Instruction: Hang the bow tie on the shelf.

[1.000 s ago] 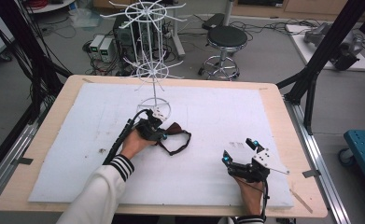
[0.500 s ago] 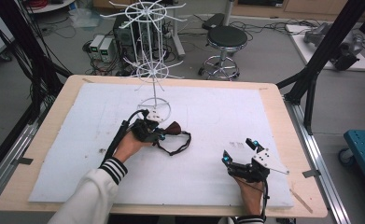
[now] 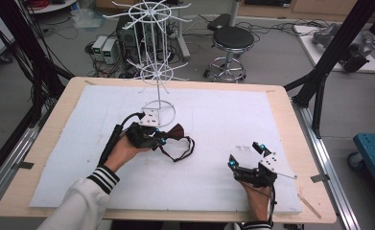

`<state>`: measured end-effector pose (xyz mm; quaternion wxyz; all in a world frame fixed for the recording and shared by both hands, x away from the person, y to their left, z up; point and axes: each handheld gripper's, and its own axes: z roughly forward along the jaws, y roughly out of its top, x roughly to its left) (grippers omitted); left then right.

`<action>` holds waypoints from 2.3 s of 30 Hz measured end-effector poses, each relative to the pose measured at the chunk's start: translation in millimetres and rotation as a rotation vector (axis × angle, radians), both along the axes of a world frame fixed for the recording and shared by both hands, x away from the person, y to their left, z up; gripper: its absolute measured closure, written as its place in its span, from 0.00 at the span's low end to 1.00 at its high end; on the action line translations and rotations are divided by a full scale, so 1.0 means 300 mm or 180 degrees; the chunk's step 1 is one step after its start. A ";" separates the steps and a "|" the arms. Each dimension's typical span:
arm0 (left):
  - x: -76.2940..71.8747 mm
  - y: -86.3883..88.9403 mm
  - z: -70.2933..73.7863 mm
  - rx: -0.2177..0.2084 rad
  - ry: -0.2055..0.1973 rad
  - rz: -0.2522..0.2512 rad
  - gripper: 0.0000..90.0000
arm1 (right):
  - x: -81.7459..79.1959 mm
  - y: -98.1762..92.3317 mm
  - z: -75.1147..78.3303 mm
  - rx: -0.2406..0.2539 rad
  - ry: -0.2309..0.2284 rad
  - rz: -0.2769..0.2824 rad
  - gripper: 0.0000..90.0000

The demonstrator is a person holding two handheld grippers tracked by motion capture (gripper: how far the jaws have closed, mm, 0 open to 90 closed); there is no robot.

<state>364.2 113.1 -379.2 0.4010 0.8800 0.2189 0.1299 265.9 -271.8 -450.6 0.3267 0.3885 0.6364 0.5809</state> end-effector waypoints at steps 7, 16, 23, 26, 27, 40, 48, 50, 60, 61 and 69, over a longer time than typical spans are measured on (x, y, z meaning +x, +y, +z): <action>-0.018 0.041 0.039 -0.0179 -0.0082 0.0028 0.85 | 0.000 0.000 0.000 -0.0009 -0.0010 0.0006 0.01; -0.036 0.091 0.079 -0.0369 -0.0151 0.0042 0.85 | 0.000 0.000 0.000 -0.0022 -0.0018 0.0002 0.01; -0.045 0.132 0.113 -0.0468 -0.0206 0.0087 0.85 | 0.000 0.001 0.000 -0.0021 -0.0017 0.0003 0.01; -0.048 0.145 0.126 -0.0486 -0.0228 0.0098 0.85 | 0.000 0.001 0.000 -0.0025 -0.0015 0.0005 0.01; -0.051 0.159 0.138 -0.0539 -0.0241 0.0121 0.85 | 0.000 0.001 0.000 -0.0024 -0.0019 0.0002 0.01; -0.062 0.251 0.232 -0.0761 -0.0433 0.0252 0.85 | 0.000 0.001 0.000 -0.0015 -0.0011 0.0005 0.01; -0.061 0.277 0.290 -0.0870 -0.0530 0.0311 0.85 | 0.000 0.001 0.000 -0.0015 -0.0007 0.0005 0.01; -0.058 0.281 0.305 -0.0852 -0.0552 0.0323 0.85 | 0.000 0.001 0.000 -0.0015 -0.0006 0.0006 0.01; -0.037 0.298 0.356 -0.0886 -0.0637 0.0418 0.85 | 0.000 0.000 0.000 -0.0008 -0.0001 0.0009 0.01; -0.033 0.301 0.362 -0.0894 -0.0643 0.0433 0.85 | 0.000 0.000 0.000 -0.0007 0.0000 0.0008 0.01; -0.017 0.302 0.391 -0.0931 -0.0670 0.0438 0.85 | 0.000 0.000 0.000 -0.0009 -0.0001 0.0007 0.01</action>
